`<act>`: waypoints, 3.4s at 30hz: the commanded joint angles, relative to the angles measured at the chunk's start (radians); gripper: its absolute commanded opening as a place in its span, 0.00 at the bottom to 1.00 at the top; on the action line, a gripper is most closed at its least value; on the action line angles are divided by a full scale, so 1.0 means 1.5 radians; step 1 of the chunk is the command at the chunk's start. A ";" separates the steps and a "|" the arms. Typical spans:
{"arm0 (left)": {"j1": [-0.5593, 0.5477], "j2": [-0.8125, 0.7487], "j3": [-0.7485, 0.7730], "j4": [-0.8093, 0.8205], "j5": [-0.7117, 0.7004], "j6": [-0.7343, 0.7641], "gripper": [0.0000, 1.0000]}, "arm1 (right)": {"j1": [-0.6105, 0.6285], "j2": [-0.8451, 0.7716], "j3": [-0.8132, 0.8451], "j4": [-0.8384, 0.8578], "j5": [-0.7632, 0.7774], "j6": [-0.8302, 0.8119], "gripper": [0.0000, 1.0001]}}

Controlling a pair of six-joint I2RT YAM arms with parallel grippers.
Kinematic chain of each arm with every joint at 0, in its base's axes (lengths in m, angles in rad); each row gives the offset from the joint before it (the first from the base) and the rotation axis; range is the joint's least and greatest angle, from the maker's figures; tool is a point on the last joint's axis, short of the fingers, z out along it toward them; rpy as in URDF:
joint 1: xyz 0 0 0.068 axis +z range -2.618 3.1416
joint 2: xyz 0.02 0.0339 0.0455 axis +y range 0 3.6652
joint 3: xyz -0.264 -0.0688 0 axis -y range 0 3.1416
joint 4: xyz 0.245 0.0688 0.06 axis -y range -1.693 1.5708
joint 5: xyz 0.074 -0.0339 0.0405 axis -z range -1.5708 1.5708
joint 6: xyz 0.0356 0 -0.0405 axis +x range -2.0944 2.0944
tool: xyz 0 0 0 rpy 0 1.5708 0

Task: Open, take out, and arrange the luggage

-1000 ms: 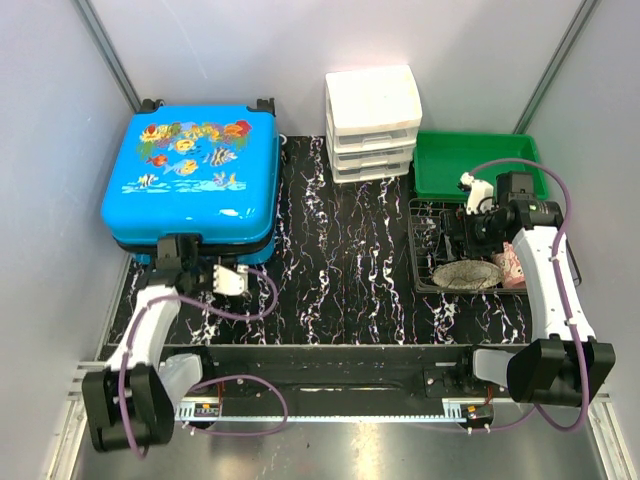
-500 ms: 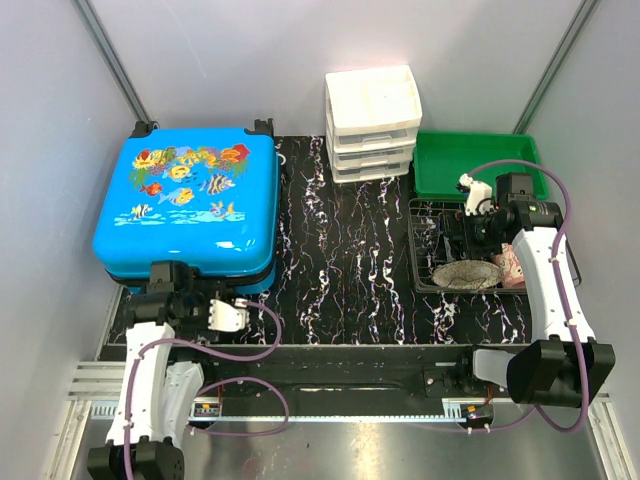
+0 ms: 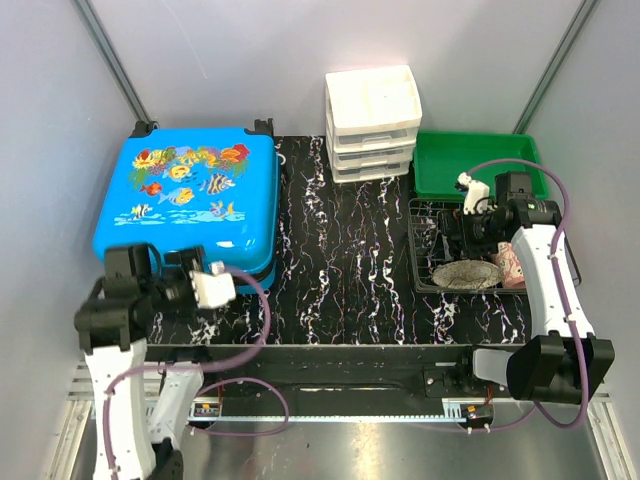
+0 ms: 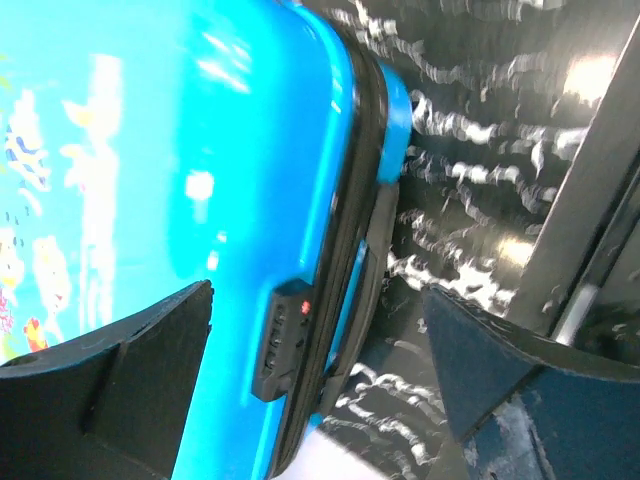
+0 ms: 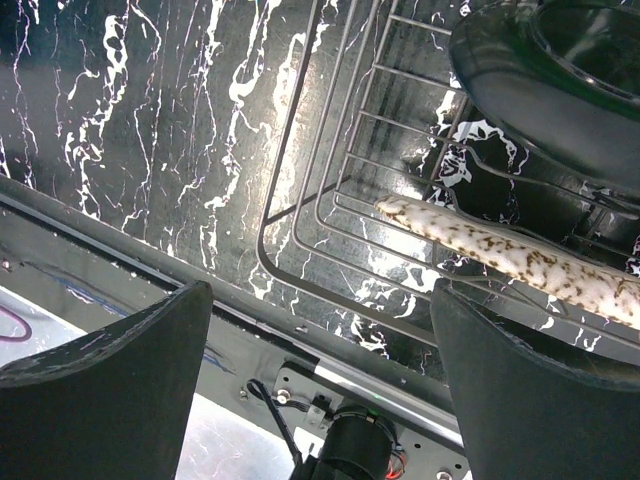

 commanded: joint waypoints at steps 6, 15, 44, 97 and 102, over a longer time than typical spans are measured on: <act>0.005 0.392 0.394 0.154 -0.036 -0.654 0.96 | 0.007 0.033 0.062 0.077 -0.027 0.049 1.00; 0.137 0.769 0.778 0.259 -0.088 -0.892 0.99 | 0.069 0.046 0.065 0.138 -0.039 0.049 1.00; 0.183 1.033 0.698 0.322 0.161 -0.885 0.89 | 0.139 -0.070 -0.115 0.388 -0.166 0.010 1.00; -0.182 1.242 0.926 0.294 -0.196 -0.877 0.77 | 0.453 0.021 -0.137 0.487 0.071 0.042 1.00; -0.216 1.197 0.859 0.202 -0.129 -0.841 0.60 | 0.452 0.011 -0.138 0.485 0.070 0.046 1.00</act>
